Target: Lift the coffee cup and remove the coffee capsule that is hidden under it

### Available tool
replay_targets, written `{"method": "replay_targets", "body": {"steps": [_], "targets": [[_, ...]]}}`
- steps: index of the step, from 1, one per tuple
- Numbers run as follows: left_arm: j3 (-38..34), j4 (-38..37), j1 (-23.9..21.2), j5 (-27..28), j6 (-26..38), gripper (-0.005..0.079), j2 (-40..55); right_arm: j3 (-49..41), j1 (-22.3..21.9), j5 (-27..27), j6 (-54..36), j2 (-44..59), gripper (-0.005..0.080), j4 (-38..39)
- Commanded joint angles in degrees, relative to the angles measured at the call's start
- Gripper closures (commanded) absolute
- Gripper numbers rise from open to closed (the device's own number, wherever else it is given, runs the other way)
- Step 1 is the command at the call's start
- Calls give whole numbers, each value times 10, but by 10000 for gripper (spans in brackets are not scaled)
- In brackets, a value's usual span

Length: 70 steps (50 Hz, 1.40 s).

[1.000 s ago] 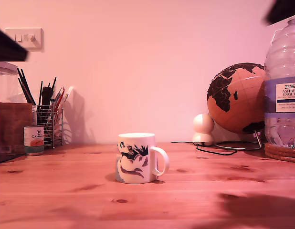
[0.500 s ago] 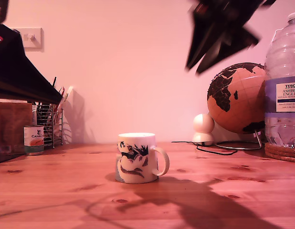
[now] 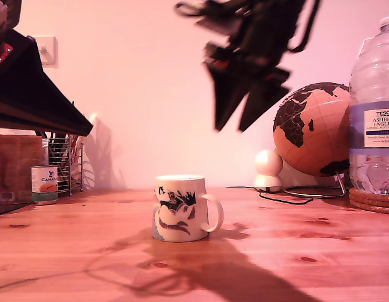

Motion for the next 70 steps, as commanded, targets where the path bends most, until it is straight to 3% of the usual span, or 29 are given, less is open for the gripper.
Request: {"method": "replay_targets", "body": {"steps": [1, 55, 66, 70], "targets": [[1, 5, -2, -4, 7, 761, 5, 4, 9, 1, -13, 21, 278, -2], [1, 4, -2, -7, 18, 760, 5, 4, 16, -1, -52, 156, 279, 70], [1, 0, -2, -7, 18, 761, 5, 4, 16, -1, -66, 157, 452, 91], [1, -1, -2, -7, 18, 761, 5, 4, 16, -2, -67, 157, 462, 89]]}}
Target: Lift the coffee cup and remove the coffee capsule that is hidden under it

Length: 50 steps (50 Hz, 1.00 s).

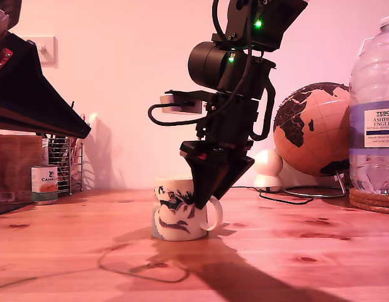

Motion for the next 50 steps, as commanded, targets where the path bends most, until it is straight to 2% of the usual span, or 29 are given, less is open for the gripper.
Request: {"method": "replay_targets", "body": {"steps": [1, 14, 23, 28, 50], "targets": [[1, 0, -2, 0, 3, 760, 5, 3, 5, -2, -2, 11, 462, 2], [1, -1, -2, 0, 3, 761, 5, 3, 5, -7, -4, 11, 495, 9], [1, 0, -2, 0, 3, 761, 5, 3, 6, -8, -4, 11, 629, 1], [1, 0, -2, -1, 3, 761, 5, 3, 6, -22, -3, 11, 766, -8], [1, -1, -2, -22, 3, 760, 5, 3, 6, -30, 15, 11, 764, -5]]}}
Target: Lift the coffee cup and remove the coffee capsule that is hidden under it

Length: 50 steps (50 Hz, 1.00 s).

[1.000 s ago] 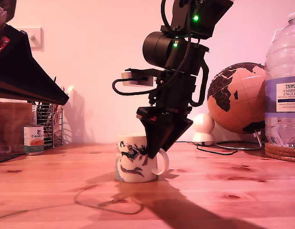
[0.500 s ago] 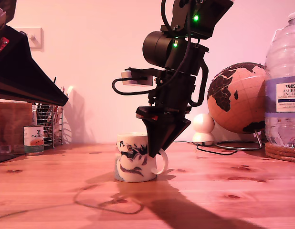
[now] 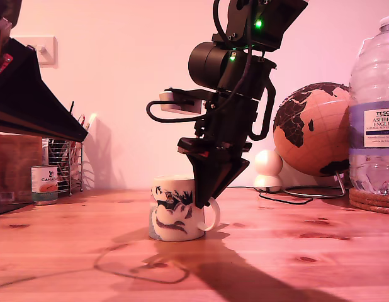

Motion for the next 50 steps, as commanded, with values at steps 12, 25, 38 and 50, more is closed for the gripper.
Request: {"method": "replay_targets", "body": {"steps": [12, 25, 38, 50], "targets": [[1, 1, -2, -7, 3, 761, 5, 3, 6, -2, 12, 10, 764, 10], [1, 1, -2, -16, 3, 761, 5, 3, 6, -2, 20, 0, 764, 20], [1, 1, -2, -29, 3, 760, 5, 3, 7, -2, 22, -22, 764, 24], [1, 1, -2, -29, 3, 760, 5, 3, 10, -3, 35, -32, 764, 27]]}}
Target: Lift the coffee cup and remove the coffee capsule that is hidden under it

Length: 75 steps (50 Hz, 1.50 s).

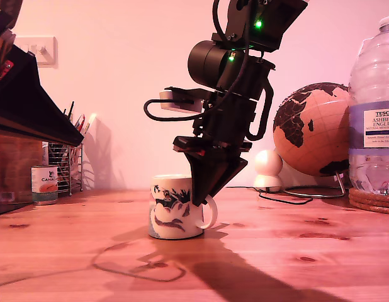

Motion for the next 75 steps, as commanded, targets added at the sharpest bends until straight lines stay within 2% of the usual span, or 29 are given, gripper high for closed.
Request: {"method": "replay_targets", "body": {"steps": [1, 32, 40, 49, 52, 57, 60, 69, 75], "targets": [[1, 5, -2, 0, 3, 761, 5, 3, 10, -3, 4, -34, 764, 9], [1, 6, -2, -14, 3, 760, 7, 3, 17, -5, 25, -88, 764, 12], [1, 38, -2, -19, 45, 756, 39, 3, 20, -12, 37, -105, 764, 23], [1, 94, -2, -19, 48, 748, 111, 3, 20, -13, 50, -120, 764, 37], [1, 120, -2, -19, 48, 693, 138, 3, 20, -13, 52, -123, 764, 40], [1, 166, -2, -15, 49, 501, 177, 3, 19, -10, 73, -127, 764, 60], [1, 192, -2, -15, 51, 416, 197, 3, 16, -2, 85, -130, 764, 72], [1, 272, -4, -15, 64, 226, 253, 3, 11, 16, 85, -132, 764, 82], [1, 311, -9, -15, 70, 148, 284, 3, 4, 16, 95, -132, 764, 96]]}}
